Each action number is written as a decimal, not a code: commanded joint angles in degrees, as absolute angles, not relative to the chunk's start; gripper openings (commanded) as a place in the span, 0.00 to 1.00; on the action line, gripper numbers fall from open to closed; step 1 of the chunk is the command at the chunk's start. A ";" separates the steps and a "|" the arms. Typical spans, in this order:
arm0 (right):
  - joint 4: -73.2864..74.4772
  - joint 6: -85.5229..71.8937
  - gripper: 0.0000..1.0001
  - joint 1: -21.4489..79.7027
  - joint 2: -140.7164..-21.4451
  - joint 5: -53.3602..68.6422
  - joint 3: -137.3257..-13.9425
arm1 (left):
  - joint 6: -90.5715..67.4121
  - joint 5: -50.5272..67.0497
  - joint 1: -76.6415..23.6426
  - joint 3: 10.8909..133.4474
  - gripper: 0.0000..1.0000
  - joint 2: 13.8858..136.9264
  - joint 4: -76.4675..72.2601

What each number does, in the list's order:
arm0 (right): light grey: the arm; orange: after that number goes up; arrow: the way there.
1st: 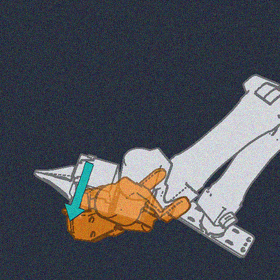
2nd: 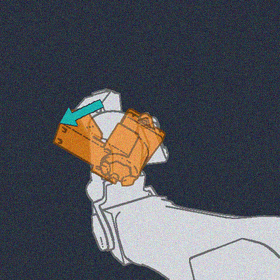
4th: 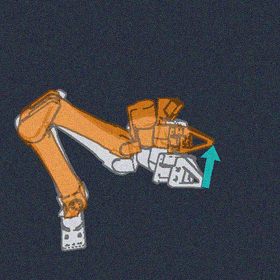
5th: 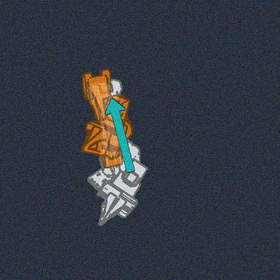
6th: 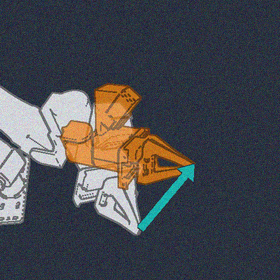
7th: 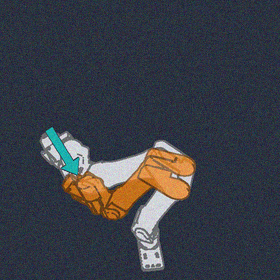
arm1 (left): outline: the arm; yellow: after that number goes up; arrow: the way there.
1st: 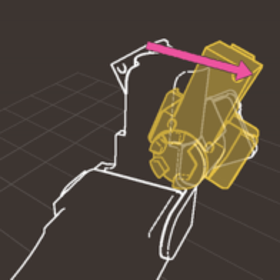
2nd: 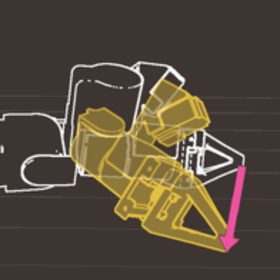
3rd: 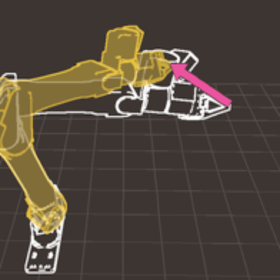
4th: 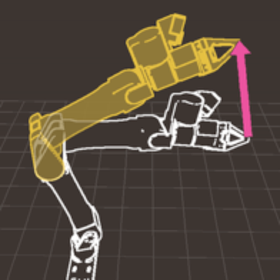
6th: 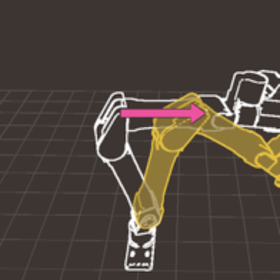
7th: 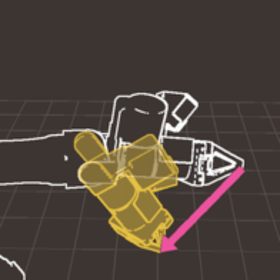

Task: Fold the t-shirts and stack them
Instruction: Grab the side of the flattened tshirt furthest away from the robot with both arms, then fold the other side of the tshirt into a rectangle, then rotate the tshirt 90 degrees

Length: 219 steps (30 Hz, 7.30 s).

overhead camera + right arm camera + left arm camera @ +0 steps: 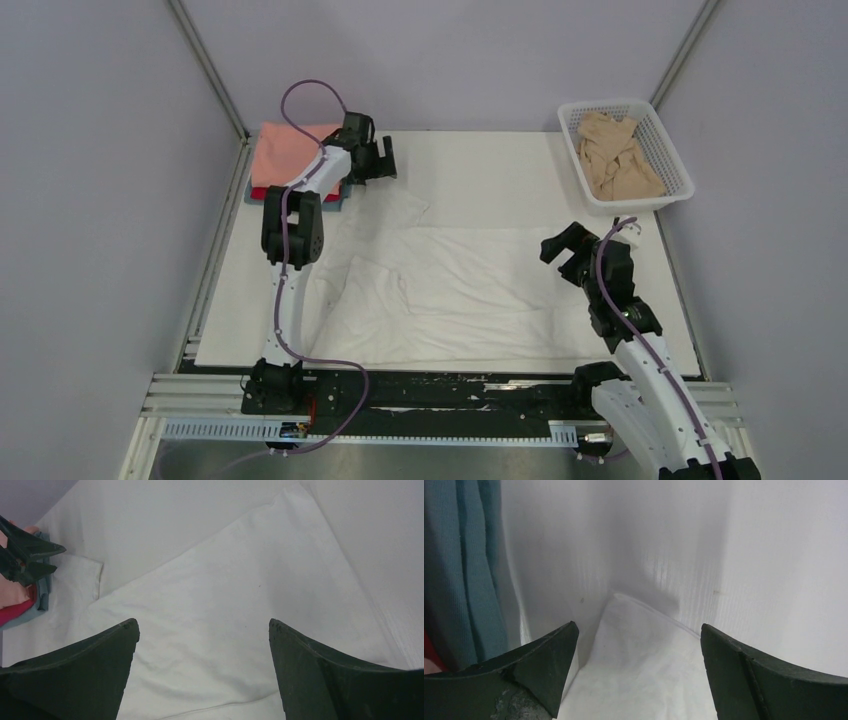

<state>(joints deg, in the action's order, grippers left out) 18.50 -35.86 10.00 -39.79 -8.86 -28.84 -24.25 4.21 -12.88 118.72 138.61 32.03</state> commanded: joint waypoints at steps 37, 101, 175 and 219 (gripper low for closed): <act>15.17 -32.37 1.00 10.19 -47.51 -14.89 -31.86 | -25.47 0.29 -18.02 114.22 0.01 135.63 38.63; 35.56 -37.77 0.31 8.71 -110.77 -44.09 -72.94 | -20.60 0.59 -18.06 97.05 0.00 120.13 25.63; 34.92 -35.15 0.00 10.87 -59.54 -27.24 -40.24 | -41.51 -6.02 -35.78 33.93 0.00 32.80 34.99; 11.10 -33.97 1.00 10.86 -60.39 7.99 -28.43 | -45.02 2.49 -38.37 31.19 1.00 65.02 13.90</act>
